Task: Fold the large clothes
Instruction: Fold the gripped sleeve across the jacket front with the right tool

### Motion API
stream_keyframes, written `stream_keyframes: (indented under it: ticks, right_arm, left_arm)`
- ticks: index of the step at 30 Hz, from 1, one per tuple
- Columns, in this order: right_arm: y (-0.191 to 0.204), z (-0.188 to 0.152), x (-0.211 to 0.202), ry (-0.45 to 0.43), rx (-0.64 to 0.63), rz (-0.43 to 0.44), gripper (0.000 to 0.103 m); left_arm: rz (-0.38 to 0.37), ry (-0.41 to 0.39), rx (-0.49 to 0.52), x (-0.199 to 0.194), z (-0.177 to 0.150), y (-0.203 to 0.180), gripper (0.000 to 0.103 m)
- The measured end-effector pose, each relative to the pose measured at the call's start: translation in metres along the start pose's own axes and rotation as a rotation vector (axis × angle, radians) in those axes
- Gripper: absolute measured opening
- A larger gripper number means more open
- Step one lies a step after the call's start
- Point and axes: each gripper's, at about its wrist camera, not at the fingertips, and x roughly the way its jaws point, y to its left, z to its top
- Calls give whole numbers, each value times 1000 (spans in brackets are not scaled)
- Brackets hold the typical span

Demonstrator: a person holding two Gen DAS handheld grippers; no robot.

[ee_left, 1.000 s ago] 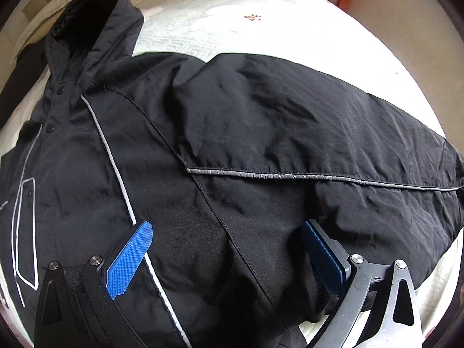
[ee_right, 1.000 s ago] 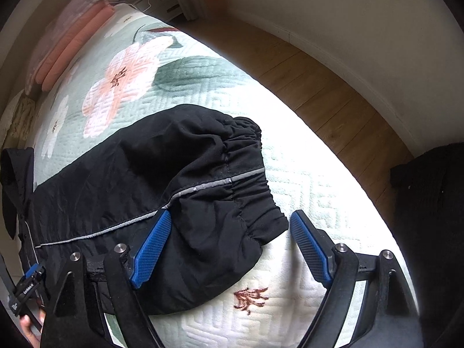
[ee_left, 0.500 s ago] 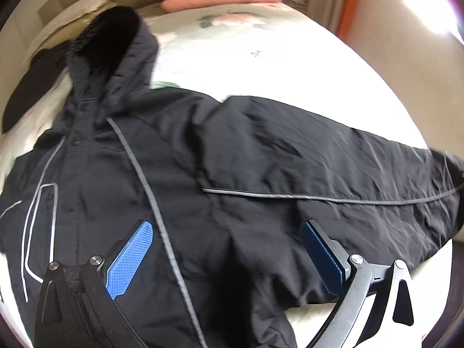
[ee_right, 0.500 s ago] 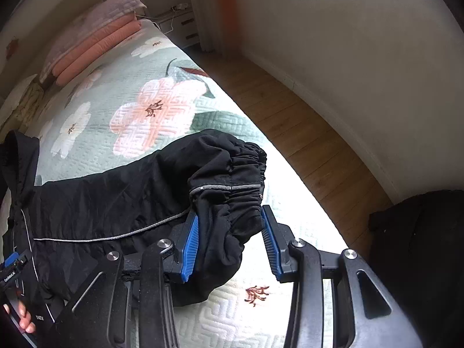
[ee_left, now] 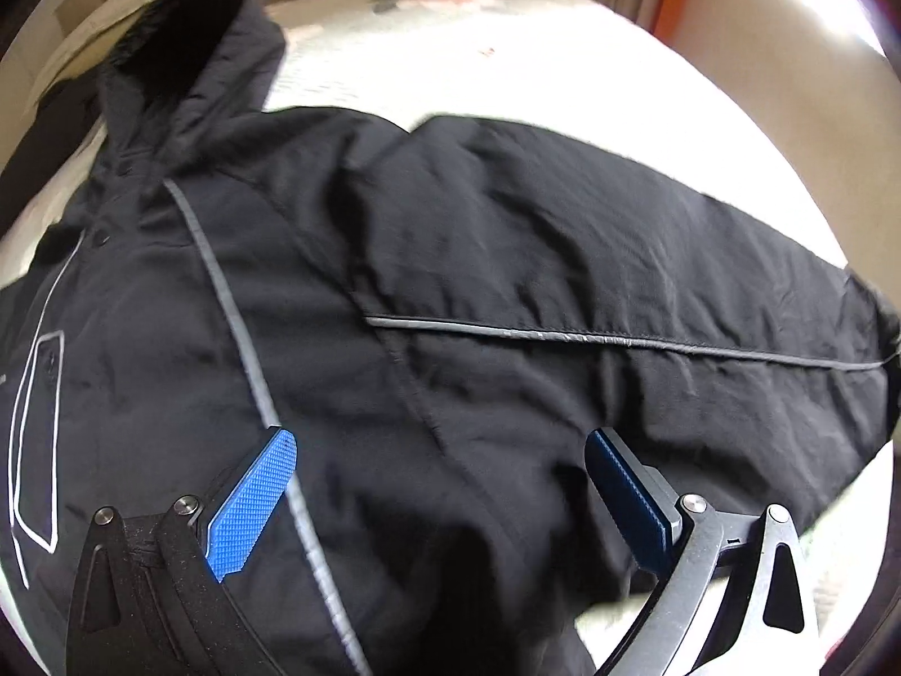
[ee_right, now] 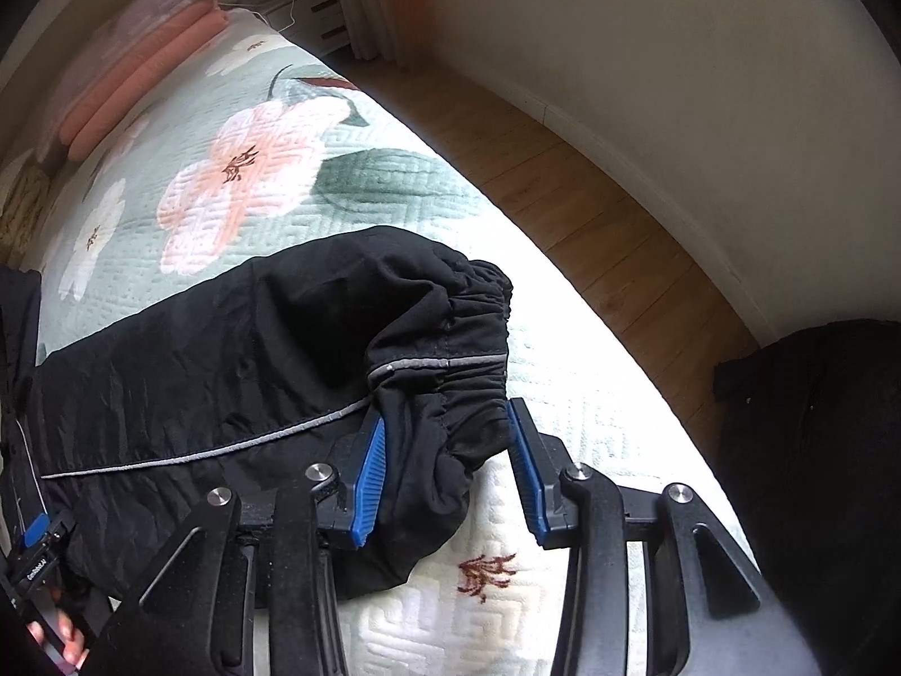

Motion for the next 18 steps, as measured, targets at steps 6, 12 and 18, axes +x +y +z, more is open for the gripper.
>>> stream_keyframes:
  ticks: [6,12,18]
  right_arm:
    - [71,-3,-70,-99,-106,72,41]
    - [215,-36,-110,-148,-347,155,38]
    - [357,-95,-97,-24,-507,310,12]
  left_arm:
    - [13,-60,-57,-40,-7,58,102]
    - [52,-105,-187,-73,-5,124,102]
    - [90,-129,-238,-95,-16,180,102]
